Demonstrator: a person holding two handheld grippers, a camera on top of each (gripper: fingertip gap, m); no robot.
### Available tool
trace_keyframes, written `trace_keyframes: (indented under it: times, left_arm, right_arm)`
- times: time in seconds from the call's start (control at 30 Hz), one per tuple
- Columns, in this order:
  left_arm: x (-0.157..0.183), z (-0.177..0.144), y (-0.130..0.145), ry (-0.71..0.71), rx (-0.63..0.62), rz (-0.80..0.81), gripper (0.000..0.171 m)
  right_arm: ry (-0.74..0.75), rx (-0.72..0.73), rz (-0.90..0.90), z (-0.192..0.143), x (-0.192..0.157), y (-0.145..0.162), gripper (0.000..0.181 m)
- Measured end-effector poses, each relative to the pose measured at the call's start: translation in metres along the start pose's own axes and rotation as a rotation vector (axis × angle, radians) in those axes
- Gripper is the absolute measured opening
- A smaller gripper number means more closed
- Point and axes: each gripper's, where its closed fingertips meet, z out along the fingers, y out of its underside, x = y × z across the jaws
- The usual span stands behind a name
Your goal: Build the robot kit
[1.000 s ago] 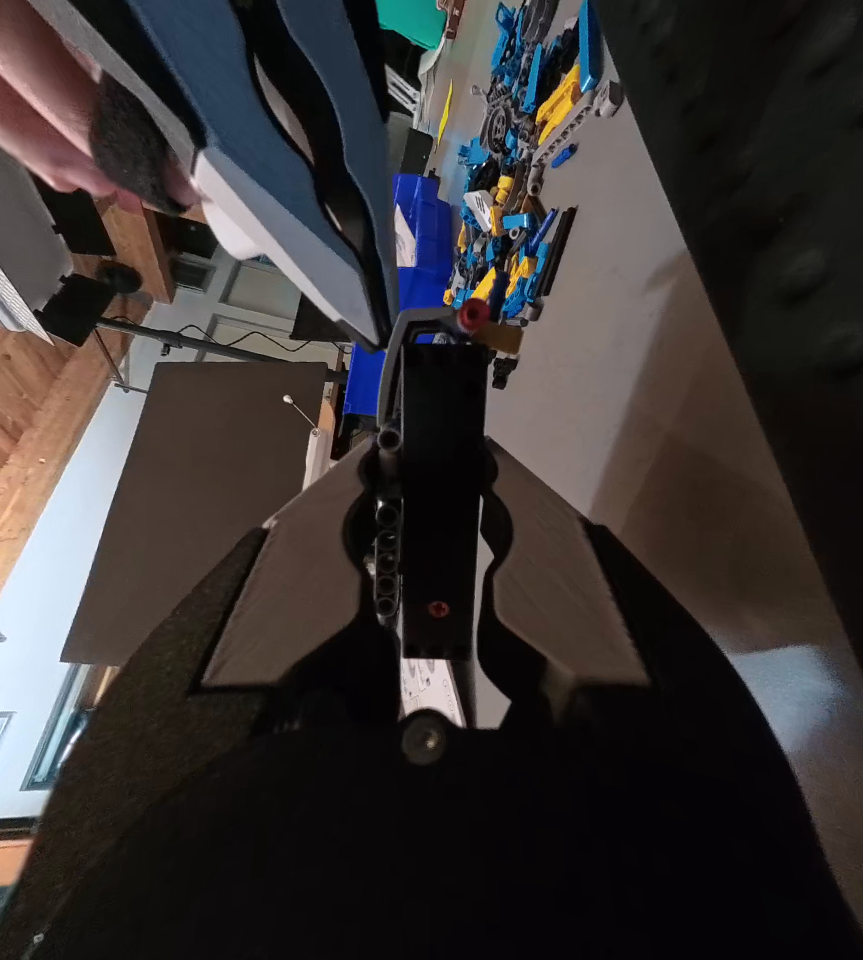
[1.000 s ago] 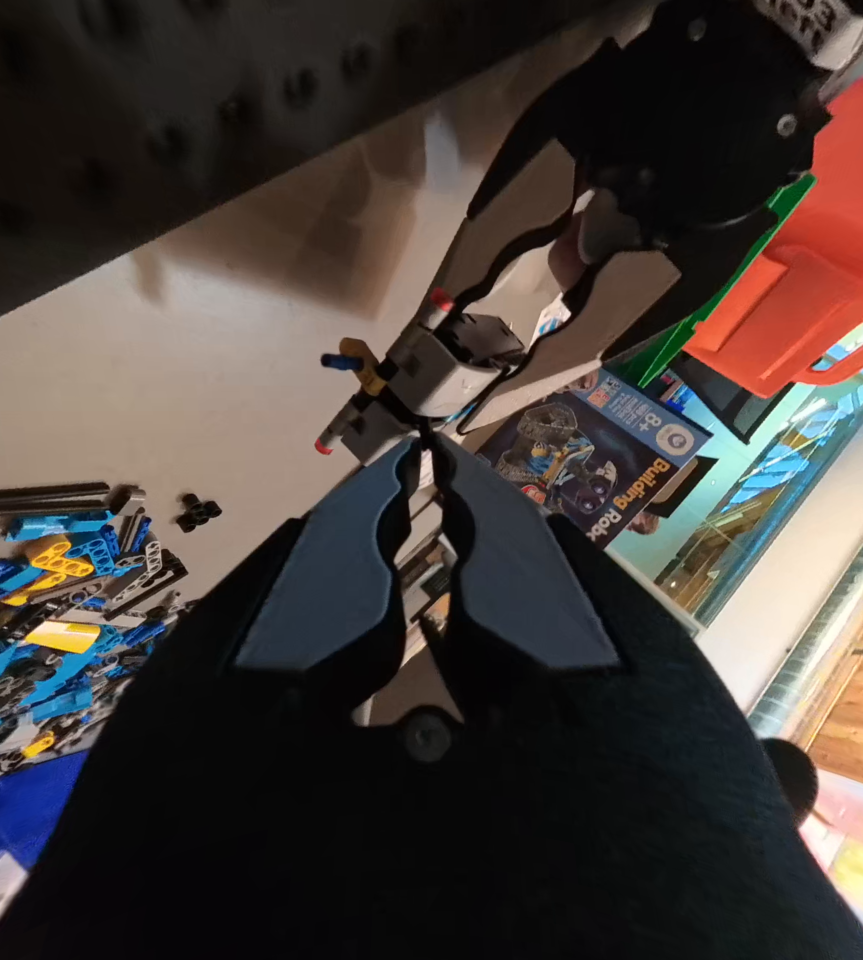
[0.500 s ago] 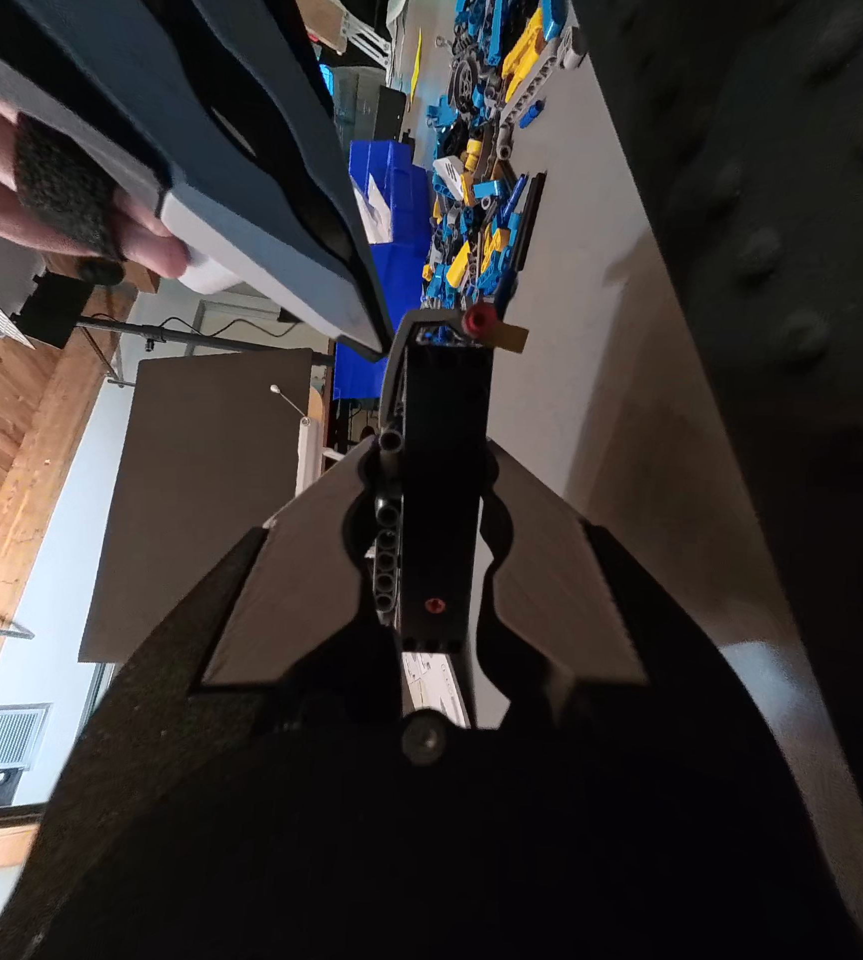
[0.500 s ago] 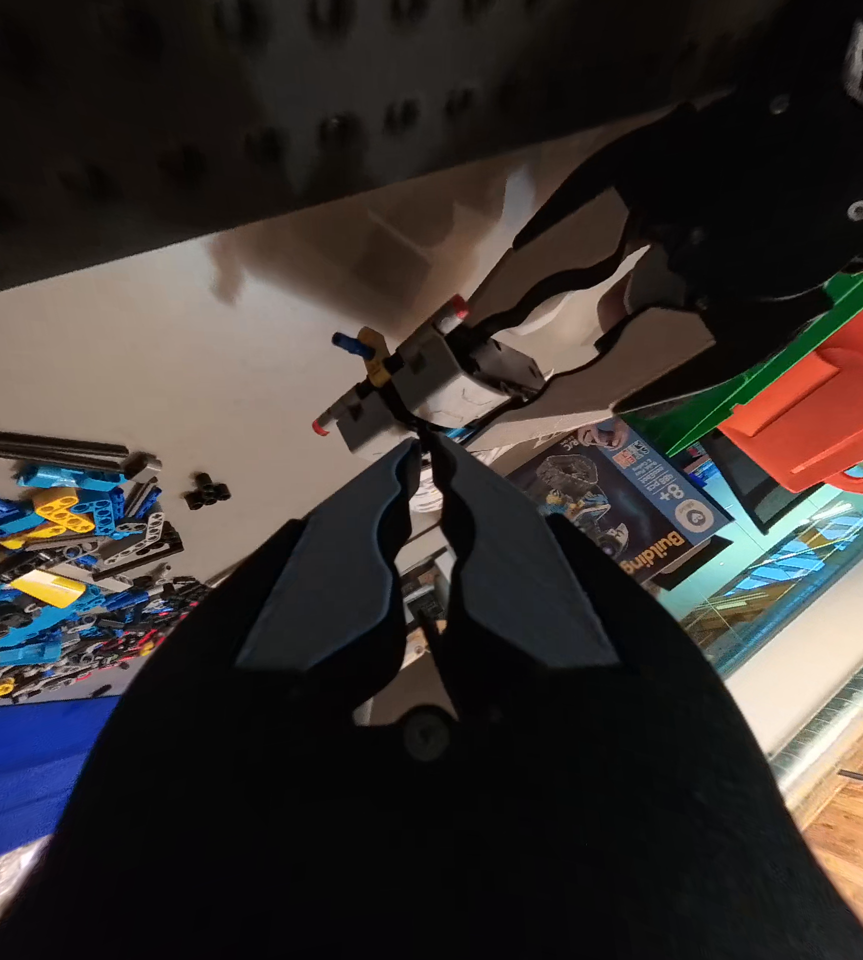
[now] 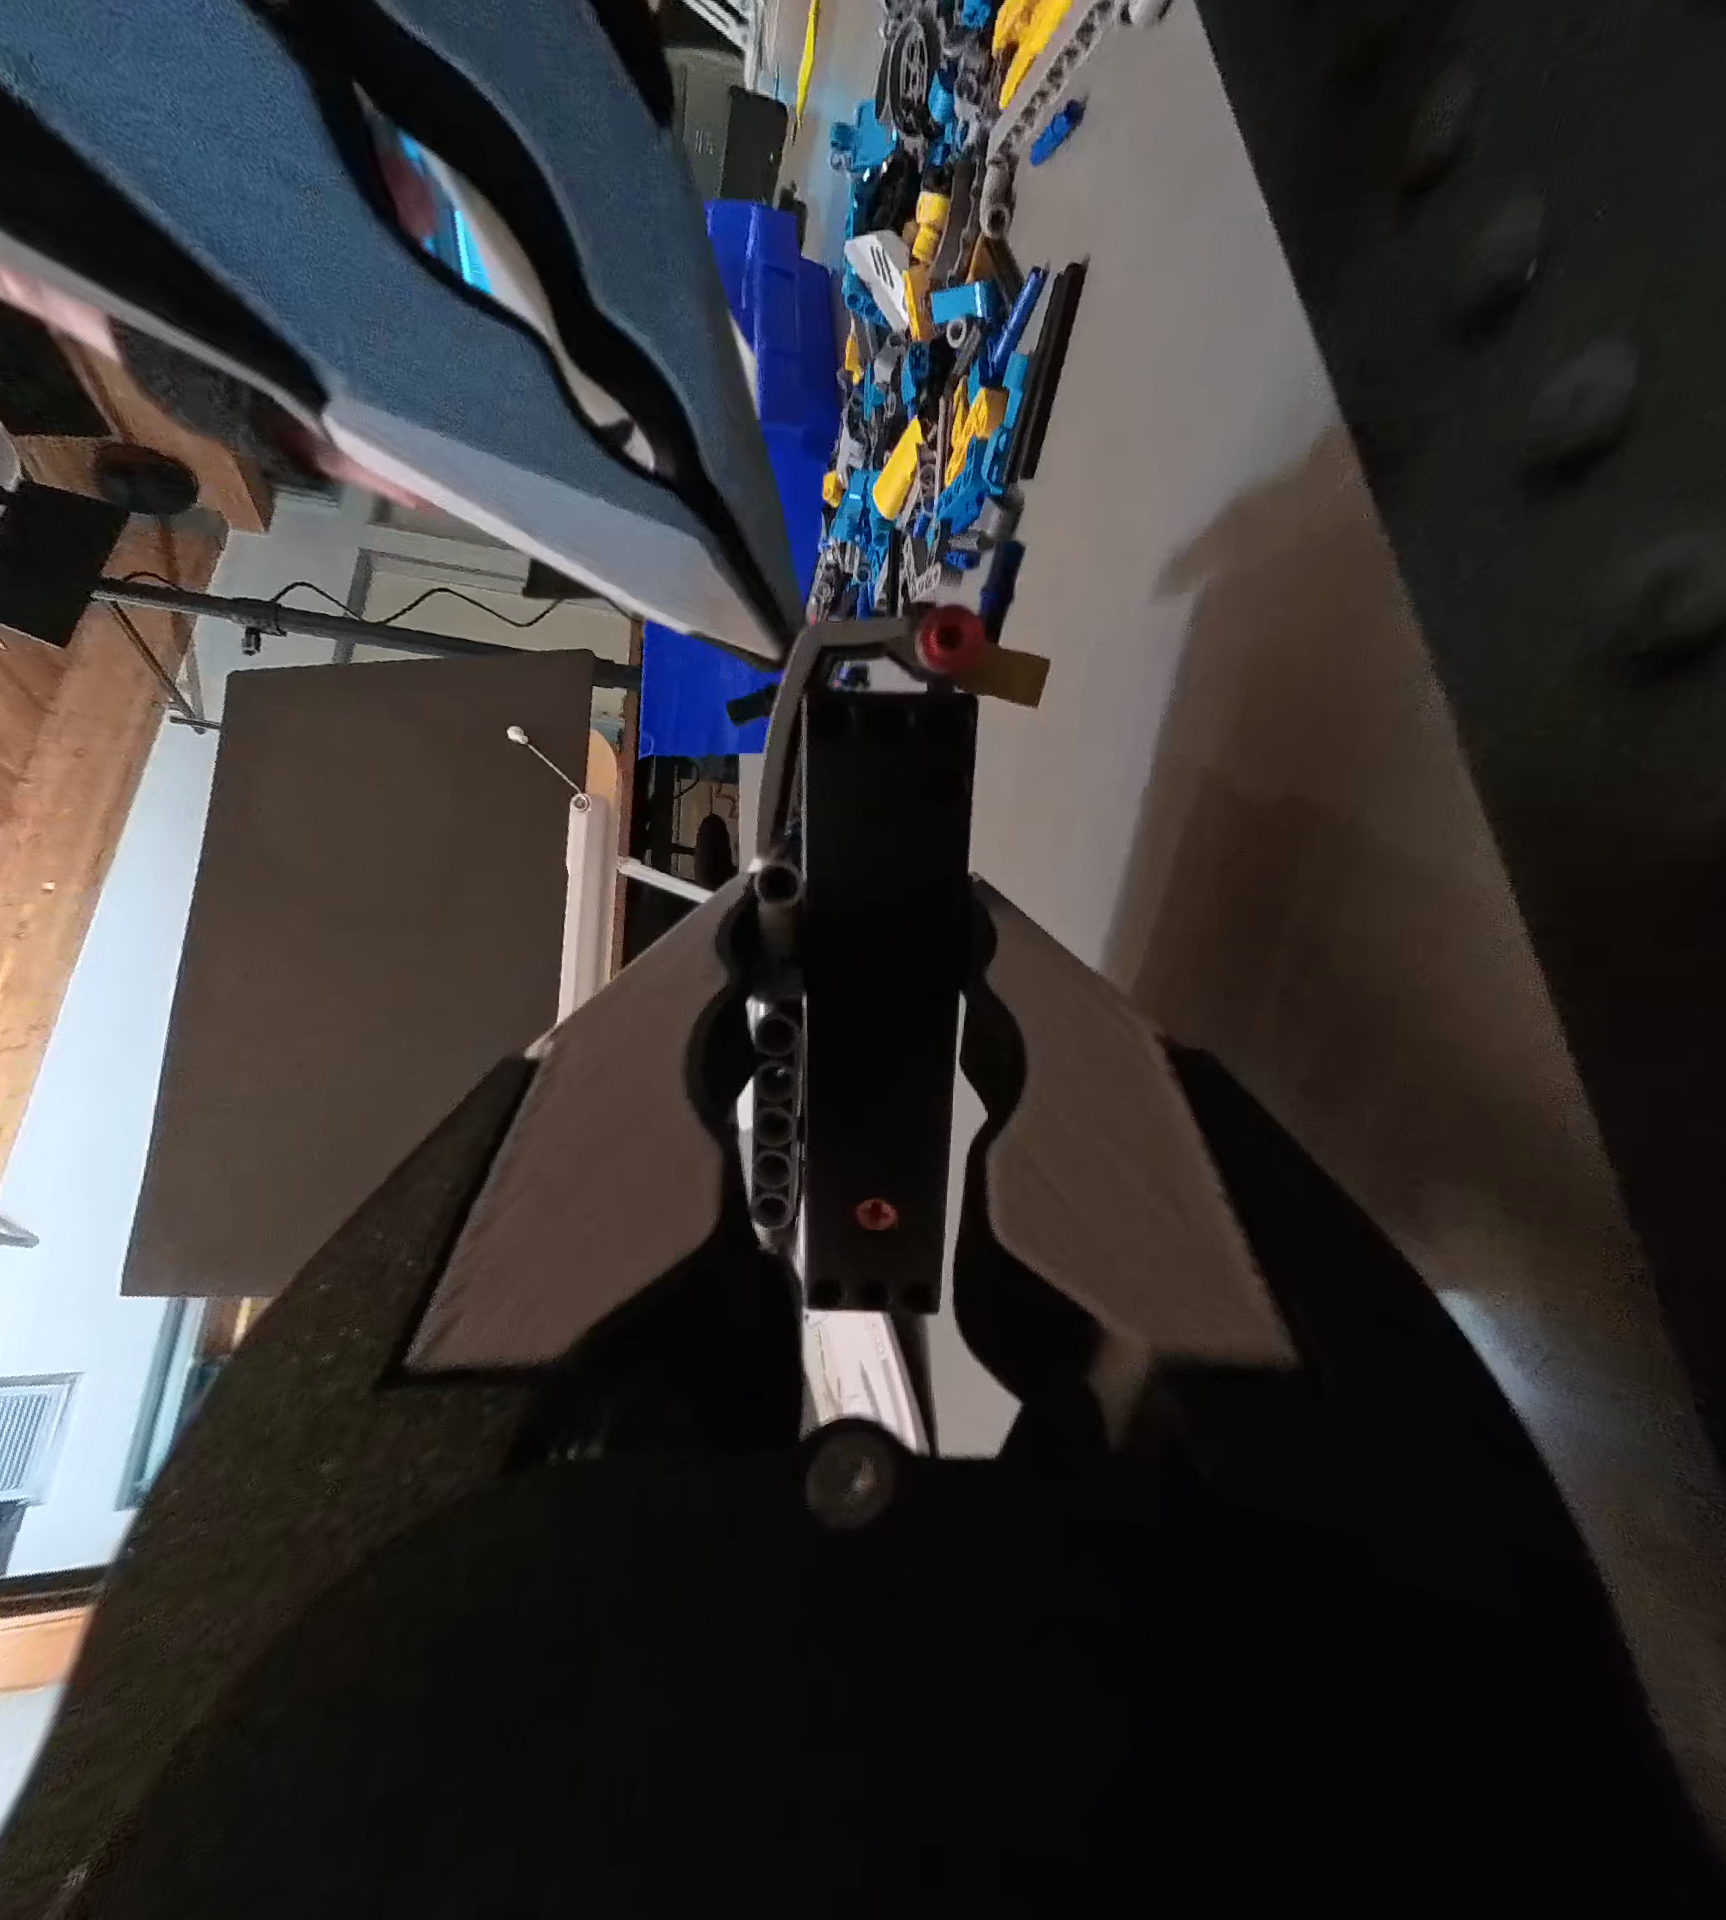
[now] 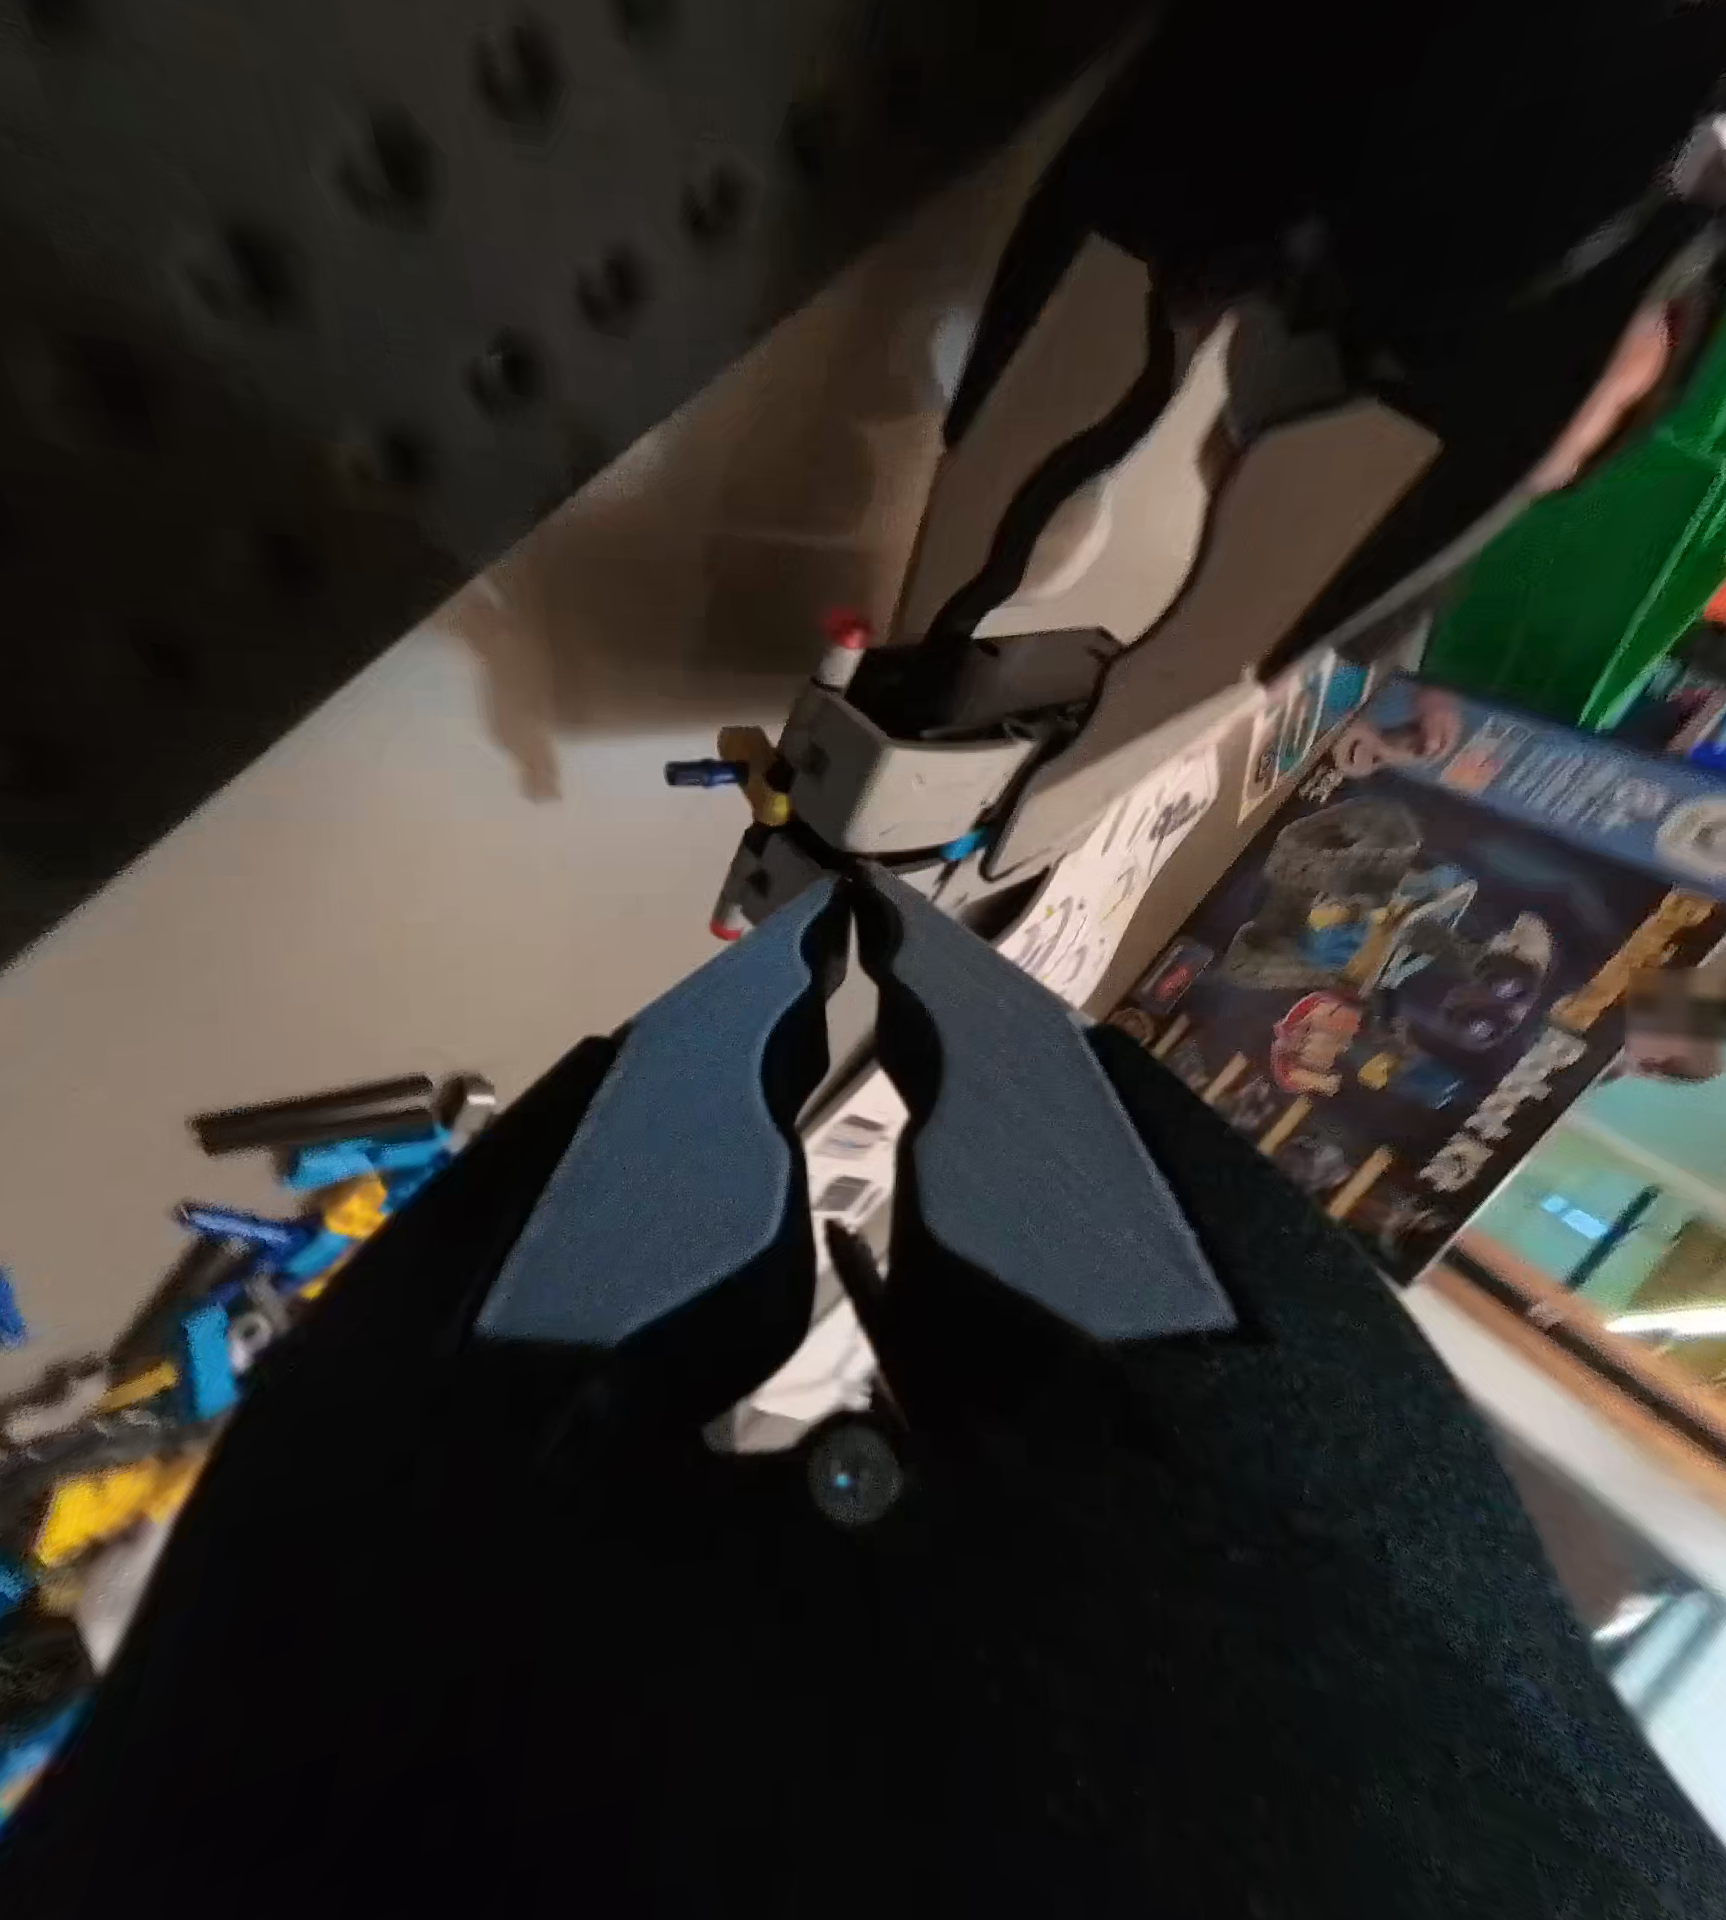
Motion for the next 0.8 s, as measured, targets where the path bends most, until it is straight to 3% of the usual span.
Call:
trace_keyframes:
  times: [0.1, 0.27, 0.37, 0.43, 0.53, 0.63, 0.7, 0.8]
  left_arm:
    - [0.004, 0.000, 0.002, 0.013, -0.006, 0.014, 0.034]
    - [0.004, -0.002, 0.005, 0.006, -0.013, 0.031, 0.034]
    - [0.010, -0.001, 0.014, 0.031, -0.040, 0.056, 0.035]
    - [0.010, -0.002, 0.024, 0.035, -0.068, 0.055, 0.035]
    - [0.003, -0.003, 0.030, 0.005, -0.080, 0.040, 0.035]
    - [-0.008, -0.005, 0.024, -0.075, -0.056, 0.079, 0.034]
    - [-0.022, -0.012, 0.013, -0.179, -0.013, 0.139, 0.034]
    - [-0.038, -0.025, -0.004, -0.301, 0.060, 0.214, 0.034]
  right_arm:
    - [0.015, 0.077, 0.257, -0.002, 0.000, 0.007, 0.000]
    - [-0.030, 0.244, 0.869, 0.000, -0.012, 0.023, 0.000]
    - [-0.126, 0.313, 1.168, -0.004, -0.033, 0.026, 0.012]
    - [-0.230, 0.367, 1.323, -0.006, -0.049, 0.019, 0.035]
    - [-0.255, 0.385, 1.500, -0.002, -0.063, 0.018, 0.028]
    - [-0.073, 0.419, 1.569, -0.003, -0.040, 0.024, 0.032]
    - [-0.012, 0.558, 1.629, -0.007, -0.012, 0.019, 0.053]
    - [-0.194, 0.834, 1.785, -0.003, 0.010, 0.001, 0.075]
